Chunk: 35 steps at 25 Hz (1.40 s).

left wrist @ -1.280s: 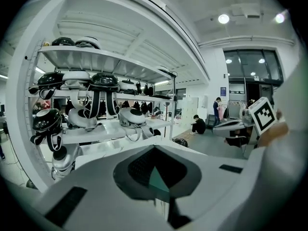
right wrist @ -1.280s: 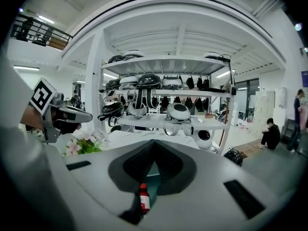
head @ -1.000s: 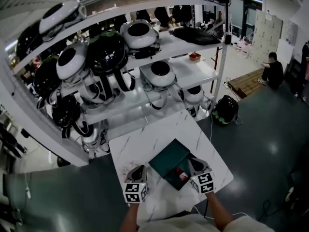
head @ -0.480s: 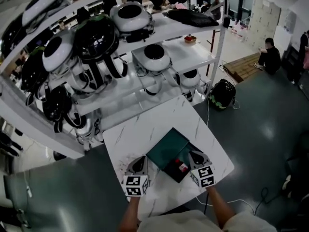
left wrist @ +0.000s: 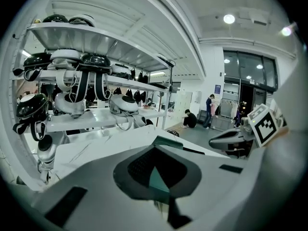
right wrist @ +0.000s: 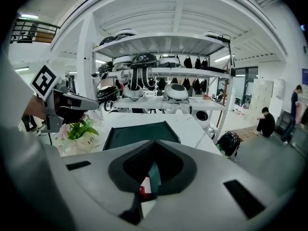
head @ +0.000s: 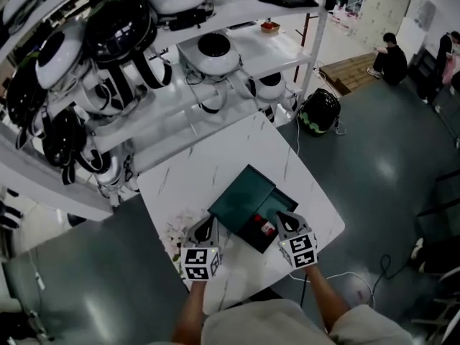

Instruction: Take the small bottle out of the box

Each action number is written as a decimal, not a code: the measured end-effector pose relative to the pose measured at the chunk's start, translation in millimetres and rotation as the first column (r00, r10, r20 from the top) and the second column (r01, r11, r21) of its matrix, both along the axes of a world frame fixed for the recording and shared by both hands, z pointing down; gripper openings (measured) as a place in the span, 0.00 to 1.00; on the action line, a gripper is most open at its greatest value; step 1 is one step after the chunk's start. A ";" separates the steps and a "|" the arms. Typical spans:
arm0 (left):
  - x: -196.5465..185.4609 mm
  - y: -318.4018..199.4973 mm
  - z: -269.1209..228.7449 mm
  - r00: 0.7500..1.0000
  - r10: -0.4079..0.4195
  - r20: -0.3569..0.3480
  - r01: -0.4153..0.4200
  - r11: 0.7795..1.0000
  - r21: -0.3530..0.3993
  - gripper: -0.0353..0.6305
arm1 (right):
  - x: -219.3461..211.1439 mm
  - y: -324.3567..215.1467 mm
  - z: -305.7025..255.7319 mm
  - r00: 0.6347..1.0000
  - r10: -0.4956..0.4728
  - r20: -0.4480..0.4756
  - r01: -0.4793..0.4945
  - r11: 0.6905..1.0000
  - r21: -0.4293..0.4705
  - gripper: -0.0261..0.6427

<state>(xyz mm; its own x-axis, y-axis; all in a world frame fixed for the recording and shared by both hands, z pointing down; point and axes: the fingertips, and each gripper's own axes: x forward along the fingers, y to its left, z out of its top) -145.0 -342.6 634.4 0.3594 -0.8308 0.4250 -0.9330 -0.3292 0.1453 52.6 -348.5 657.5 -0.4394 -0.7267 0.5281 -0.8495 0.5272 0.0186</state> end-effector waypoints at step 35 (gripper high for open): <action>13.3 26.2 50.9 0.997 0.030 -0.067 -0.036 0.995 -0.090 0.08 | -31.1 33.9 104.0 0.920 -0.286 -0.267 0.226 0.946 -0.234 0.44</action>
